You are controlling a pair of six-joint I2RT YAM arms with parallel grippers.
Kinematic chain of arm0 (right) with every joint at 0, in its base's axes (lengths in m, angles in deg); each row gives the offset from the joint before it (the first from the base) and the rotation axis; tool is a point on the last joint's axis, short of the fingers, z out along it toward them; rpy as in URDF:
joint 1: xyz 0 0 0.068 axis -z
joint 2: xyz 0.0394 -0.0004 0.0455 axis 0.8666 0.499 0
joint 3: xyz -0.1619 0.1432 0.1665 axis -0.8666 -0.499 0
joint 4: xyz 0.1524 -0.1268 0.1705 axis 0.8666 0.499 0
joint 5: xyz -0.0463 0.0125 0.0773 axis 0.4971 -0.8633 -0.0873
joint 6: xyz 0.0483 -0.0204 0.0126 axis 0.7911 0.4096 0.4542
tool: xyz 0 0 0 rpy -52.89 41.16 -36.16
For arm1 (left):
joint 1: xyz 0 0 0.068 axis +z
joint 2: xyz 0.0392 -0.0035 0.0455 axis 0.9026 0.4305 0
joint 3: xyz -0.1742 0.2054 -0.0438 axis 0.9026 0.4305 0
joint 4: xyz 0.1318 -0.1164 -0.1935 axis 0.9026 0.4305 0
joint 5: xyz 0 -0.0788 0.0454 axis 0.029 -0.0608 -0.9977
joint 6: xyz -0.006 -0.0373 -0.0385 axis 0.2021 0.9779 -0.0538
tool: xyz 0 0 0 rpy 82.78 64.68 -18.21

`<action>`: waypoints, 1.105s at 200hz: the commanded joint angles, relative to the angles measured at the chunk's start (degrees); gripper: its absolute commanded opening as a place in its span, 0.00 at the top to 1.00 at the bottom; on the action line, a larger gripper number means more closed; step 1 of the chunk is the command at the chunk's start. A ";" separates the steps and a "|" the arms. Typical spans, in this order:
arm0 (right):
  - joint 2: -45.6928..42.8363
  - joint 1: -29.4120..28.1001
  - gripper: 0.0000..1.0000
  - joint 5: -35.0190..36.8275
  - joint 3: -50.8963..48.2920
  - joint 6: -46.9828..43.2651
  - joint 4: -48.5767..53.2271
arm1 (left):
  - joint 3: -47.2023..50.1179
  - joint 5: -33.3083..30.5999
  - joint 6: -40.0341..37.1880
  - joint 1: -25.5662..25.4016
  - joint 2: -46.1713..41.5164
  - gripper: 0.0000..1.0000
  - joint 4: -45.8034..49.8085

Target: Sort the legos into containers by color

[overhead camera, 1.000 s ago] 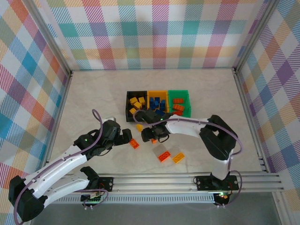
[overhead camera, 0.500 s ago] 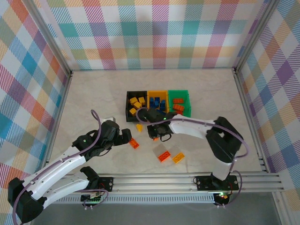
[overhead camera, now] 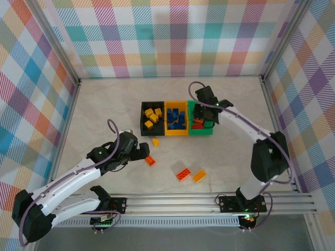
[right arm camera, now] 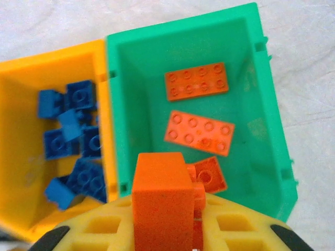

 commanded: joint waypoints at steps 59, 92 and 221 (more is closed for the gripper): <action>10.56 1.67 0.31 -1.18 15.16 -1.07 5.89 | -3.24 4.63 -3.98 0.08 7.10 0.00 -1.87; 2.09 -0.33 0.22 -4.16 6.65 -0.94 1.08 | -3.34 9.01 -5.10 -0.07 11.85 0.01 -4.51; -10.51 -2.46 0.18 -6.31 -10.80 0.35 -4.26 | -6.02 6.25 -6.88 -4.32 35.04 0.19 -4.75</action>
